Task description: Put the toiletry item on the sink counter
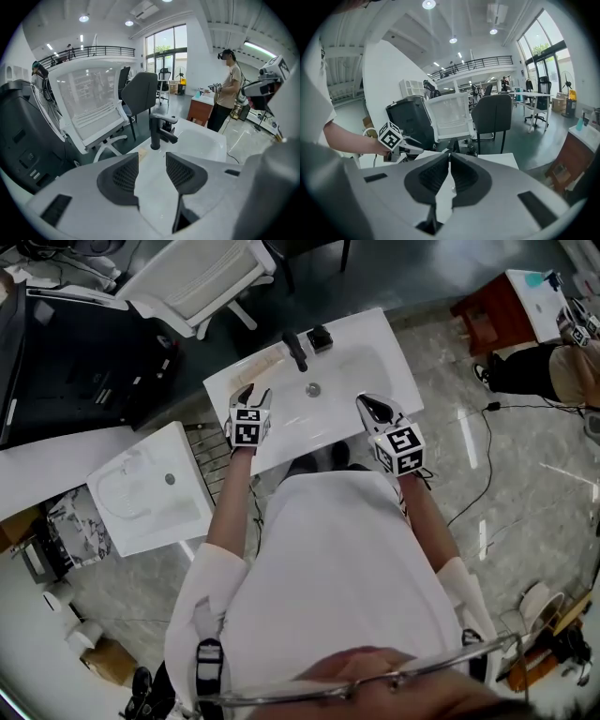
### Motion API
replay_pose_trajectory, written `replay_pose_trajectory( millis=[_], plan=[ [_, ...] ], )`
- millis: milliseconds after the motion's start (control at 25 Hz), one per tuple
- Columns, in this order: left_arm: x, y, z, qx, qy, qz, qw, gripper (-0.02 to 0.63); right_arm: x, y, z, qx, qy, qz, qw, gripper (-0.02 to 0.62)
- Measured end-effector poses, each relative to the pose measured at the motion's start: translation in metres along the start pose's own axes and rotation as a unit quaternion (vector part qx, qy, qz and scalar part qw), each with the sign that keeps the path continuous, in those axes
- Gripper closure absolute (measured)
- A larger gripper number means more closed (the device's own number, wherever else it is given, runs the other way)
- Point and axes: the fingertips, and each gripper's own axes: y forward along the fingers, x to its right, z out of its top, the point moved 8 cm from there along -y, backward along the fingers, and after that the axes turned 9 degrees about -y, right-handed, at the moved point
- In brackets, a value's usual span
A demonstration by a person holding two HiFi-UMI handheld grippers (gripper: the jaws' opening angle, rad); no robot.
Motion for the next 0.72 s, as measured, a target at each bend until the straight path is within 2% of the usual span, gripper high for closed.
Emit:
replay_pose_trajectory(
  millis=[160,440,720],
  plan=[
    [0.014,-0.017,-0.005,0.014,-0.015,0.008,0.9998,0.425,0.005,-0.01,0.0,0.0,-0.029,0.013,0.999,0.577],
    [0.037,-0.054,-0.02,0.036,-0.038,0.022,0.9984,0.433,0.015,-0.022,-0.011,-0.008,-0.048,0.039,0.998,0.577],
    [0.059,-0.092,-0.034,0.062,-0.059,0.037,0.9956,0.481,0.007,-0.02,-0.011,-0.004,-0.084,0.081,0.993,0.578]
  ],
)
